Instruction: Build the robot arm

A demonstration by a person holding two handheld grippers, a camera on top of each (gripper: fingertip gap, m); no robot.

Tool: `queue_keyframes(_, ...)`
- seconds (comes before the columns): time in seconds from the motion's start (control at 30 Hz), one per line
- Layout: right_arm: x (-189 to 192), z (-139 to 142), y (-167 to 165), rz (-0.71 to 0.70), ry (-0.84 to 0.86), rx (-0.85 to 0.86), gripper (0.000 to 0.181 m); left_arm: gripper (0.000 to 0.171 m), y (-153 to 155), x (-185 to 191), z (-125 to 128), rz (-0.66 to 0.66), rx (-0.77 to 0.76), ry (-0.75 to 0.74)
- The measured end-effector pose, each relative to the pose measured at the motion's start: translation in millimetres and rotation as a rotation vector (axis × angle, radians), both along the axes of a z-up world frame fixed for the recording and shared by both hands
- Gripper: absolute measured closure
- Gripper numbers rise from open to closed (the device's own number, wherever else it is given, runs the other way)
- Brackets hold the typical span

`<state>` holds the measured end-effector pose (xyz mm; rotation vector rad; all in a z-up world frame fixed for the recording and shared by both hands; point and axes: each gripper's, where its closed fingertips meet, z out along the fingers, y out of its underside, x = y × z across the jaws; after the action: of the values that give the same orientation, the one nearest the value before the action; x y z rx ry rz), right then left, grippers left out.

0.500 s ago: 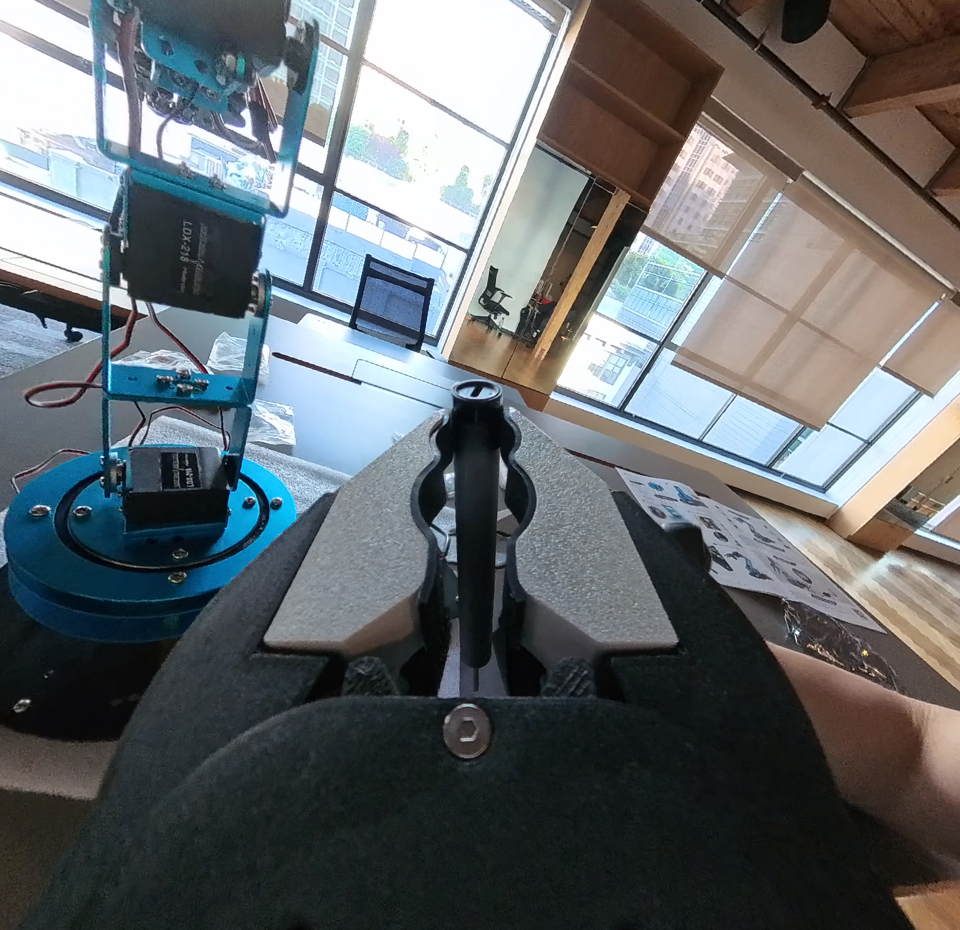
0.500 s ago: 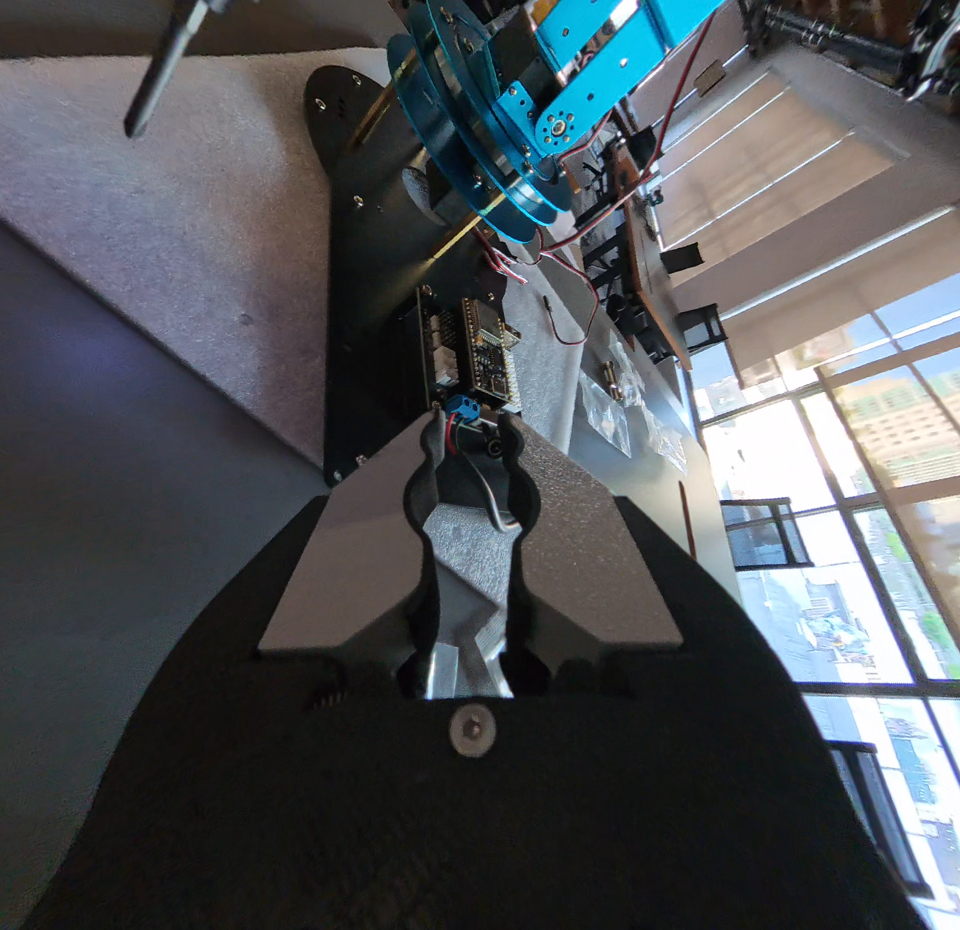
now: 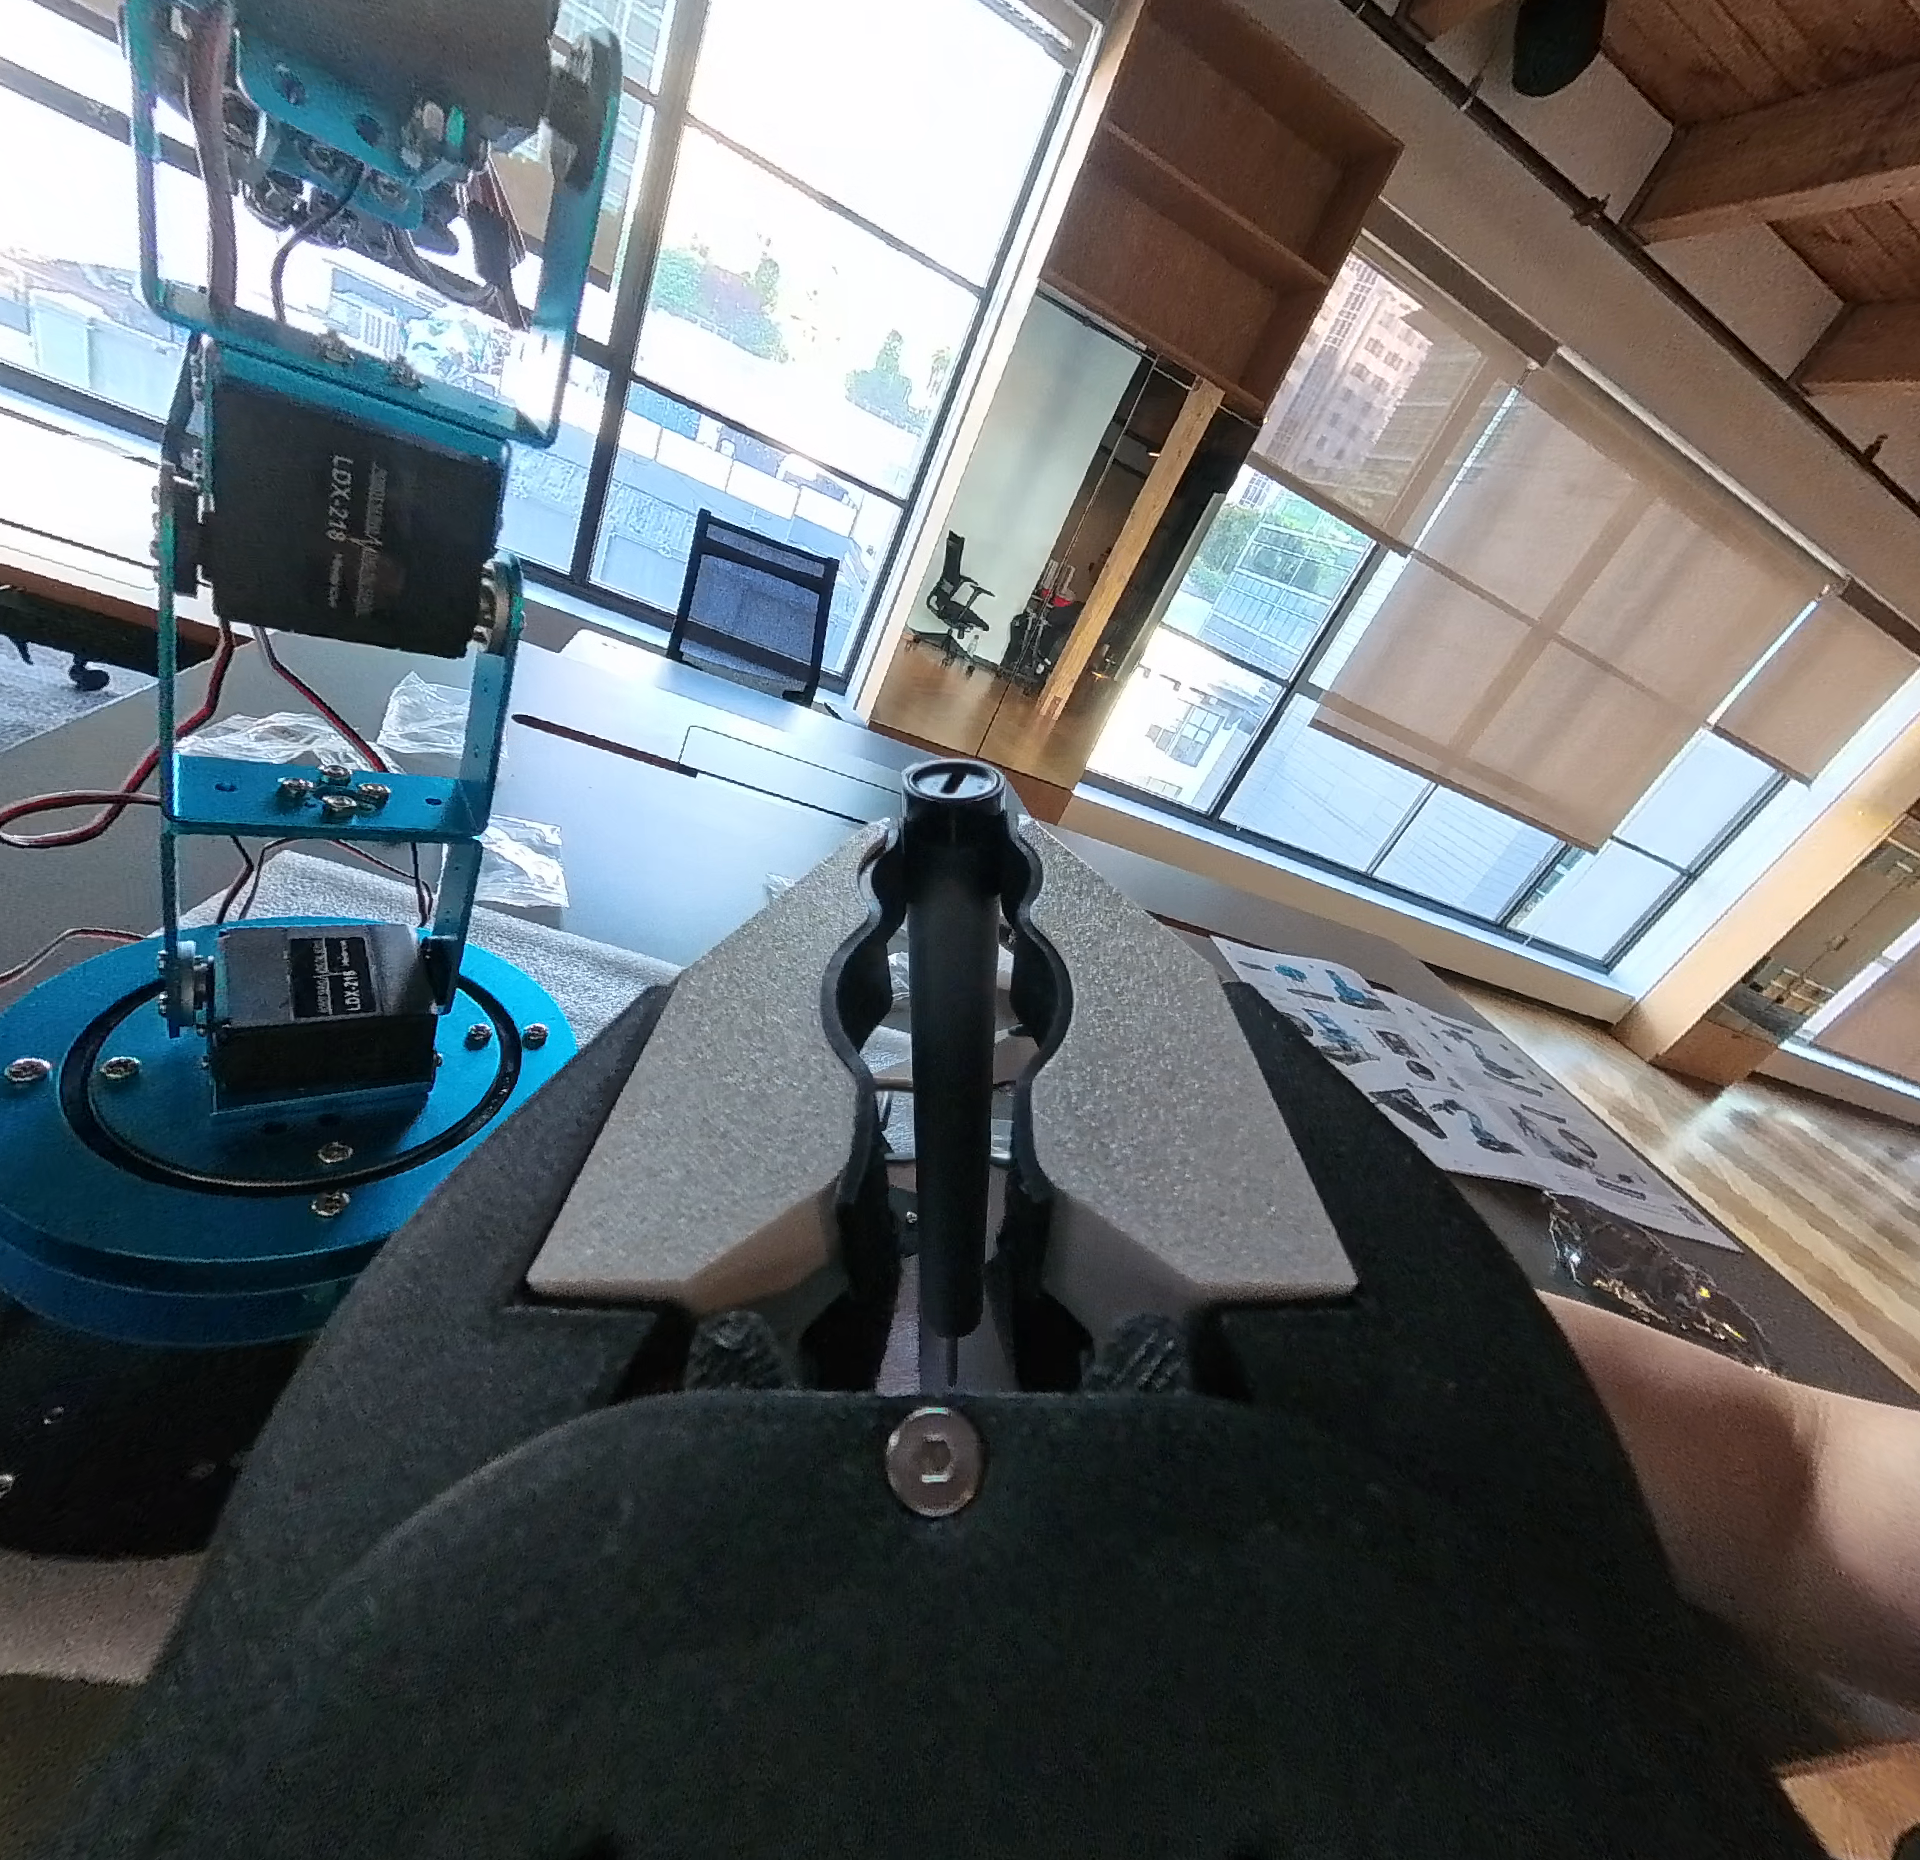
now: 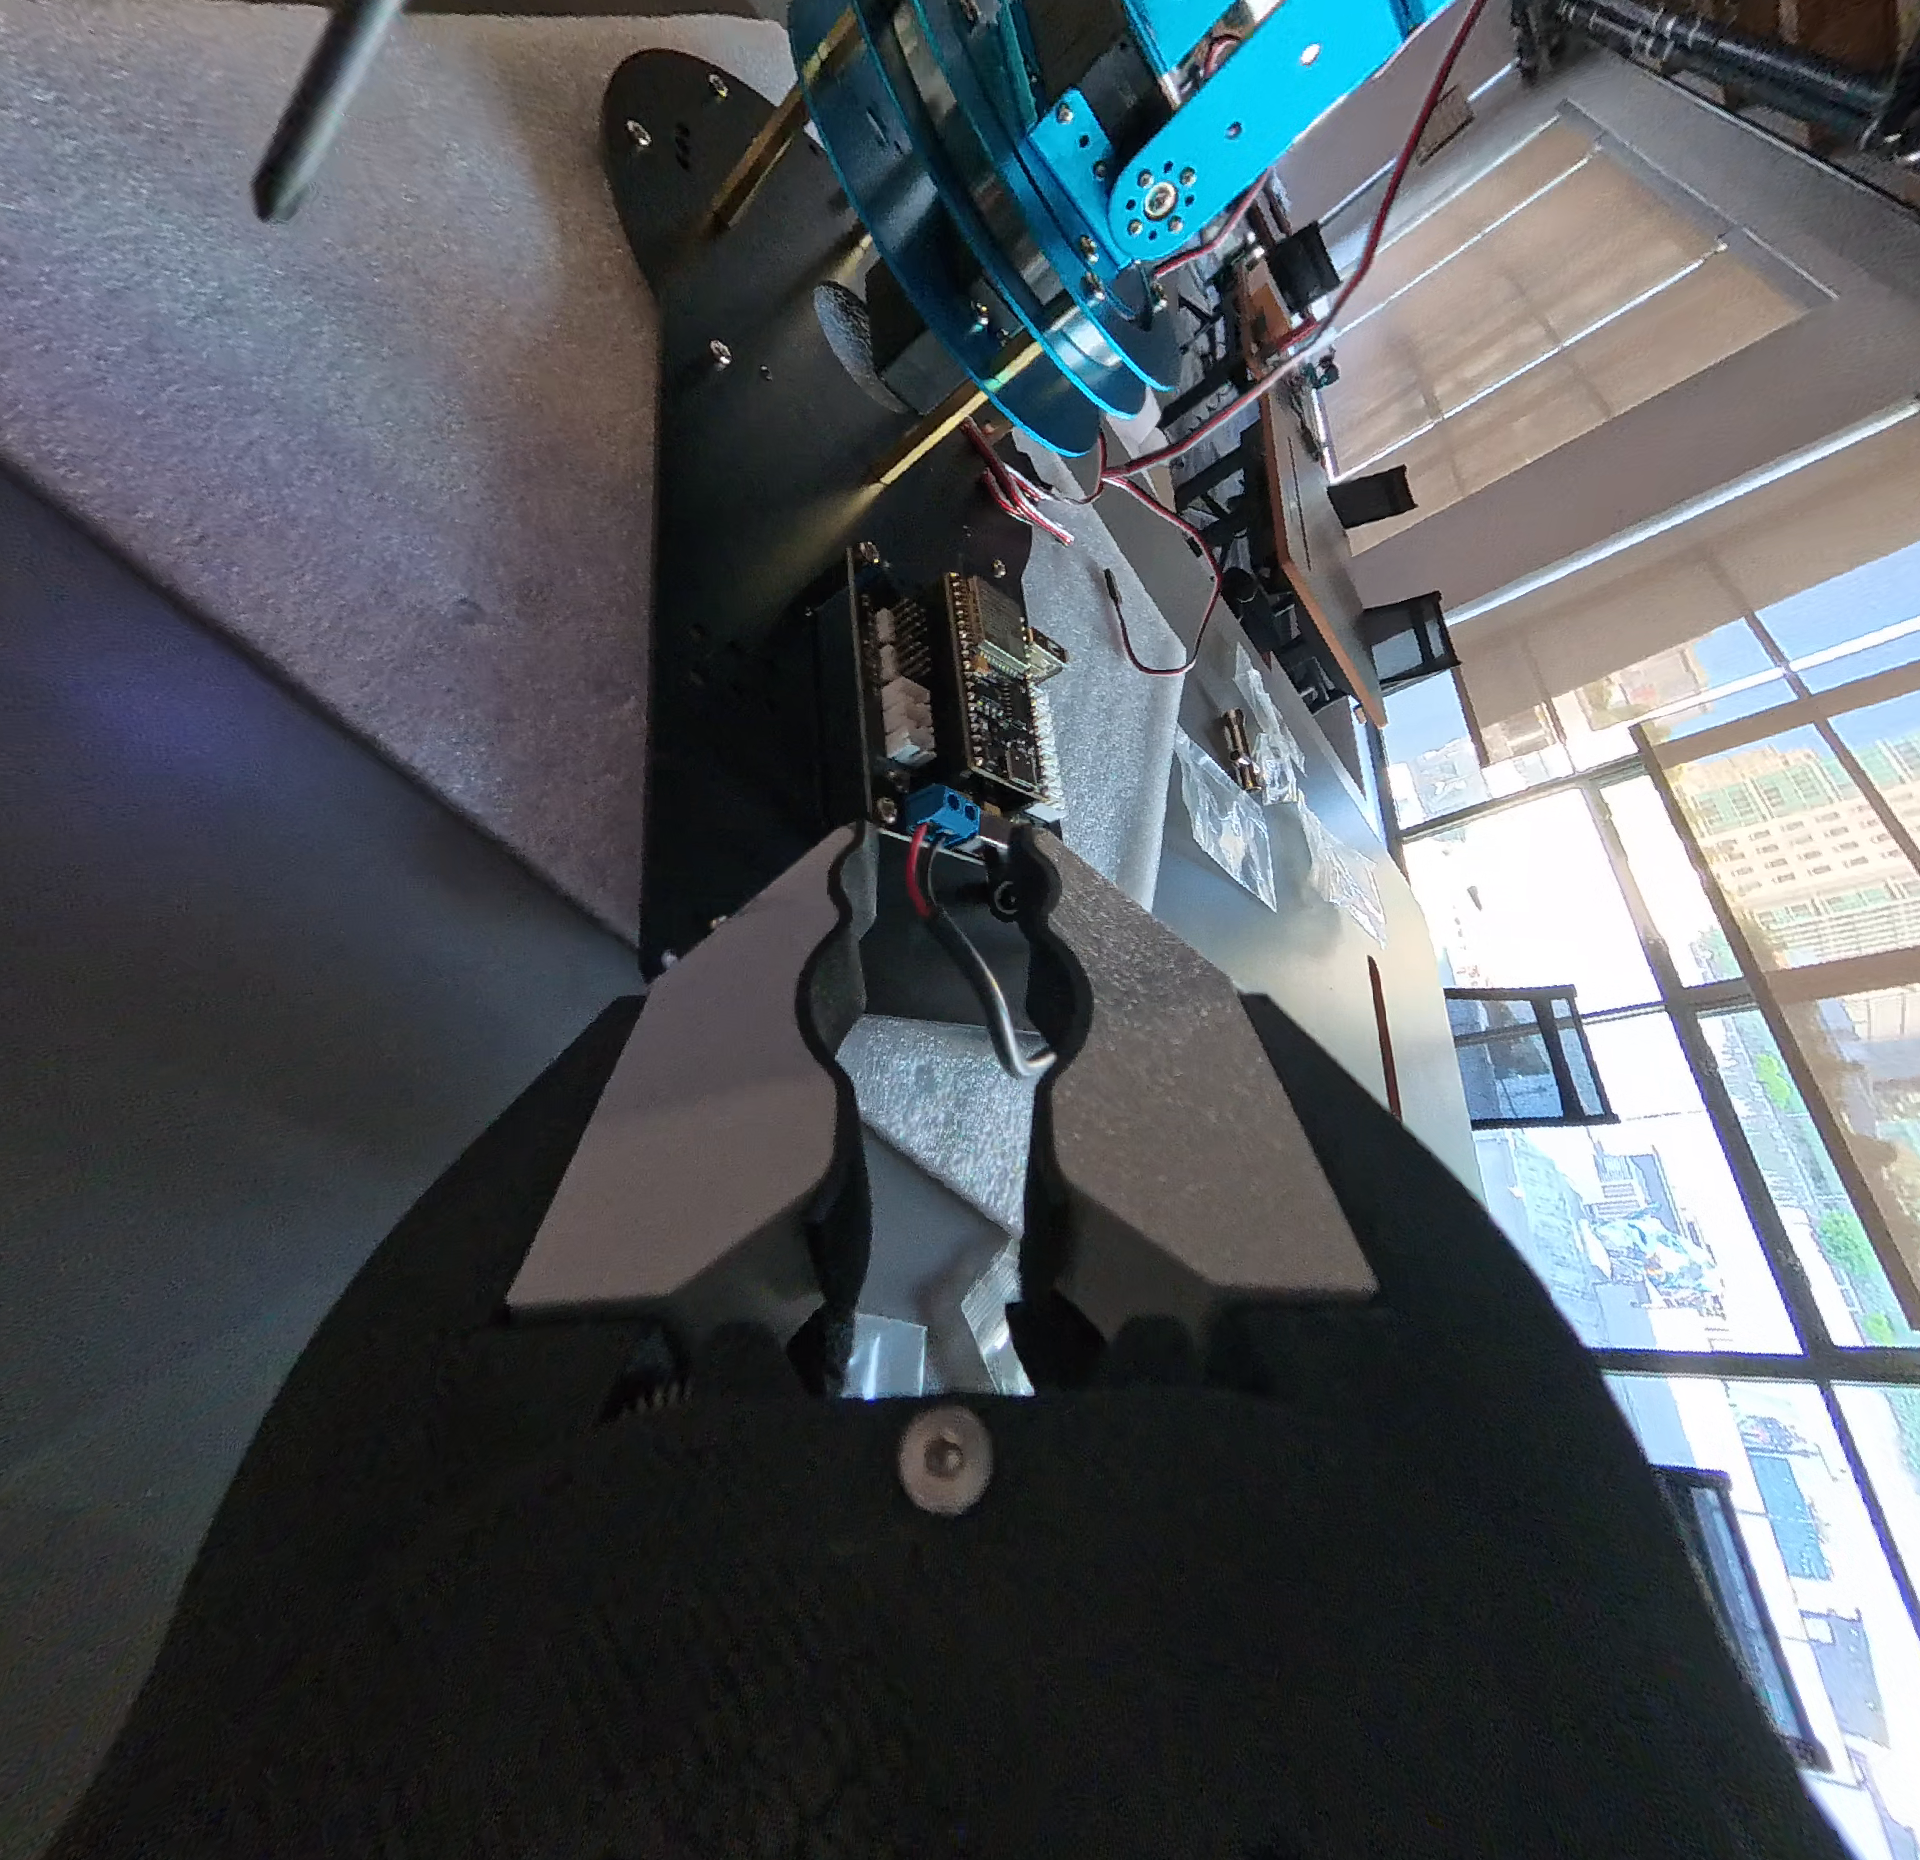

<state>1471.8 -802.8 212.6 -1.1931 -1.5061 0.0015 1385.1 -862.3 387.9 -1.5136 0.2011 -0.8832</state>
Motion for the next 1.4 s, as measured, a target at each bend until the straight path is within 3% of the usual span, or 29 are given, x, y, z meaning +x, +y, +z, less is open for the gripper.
queue_keyframes(1.4, 0.5, 4.0, 1.0, -0.013, 0.028, 0.004, 0.158, 0.156, 3.5, 1.7, -2.2, -0.004, -0.004, 0.004)
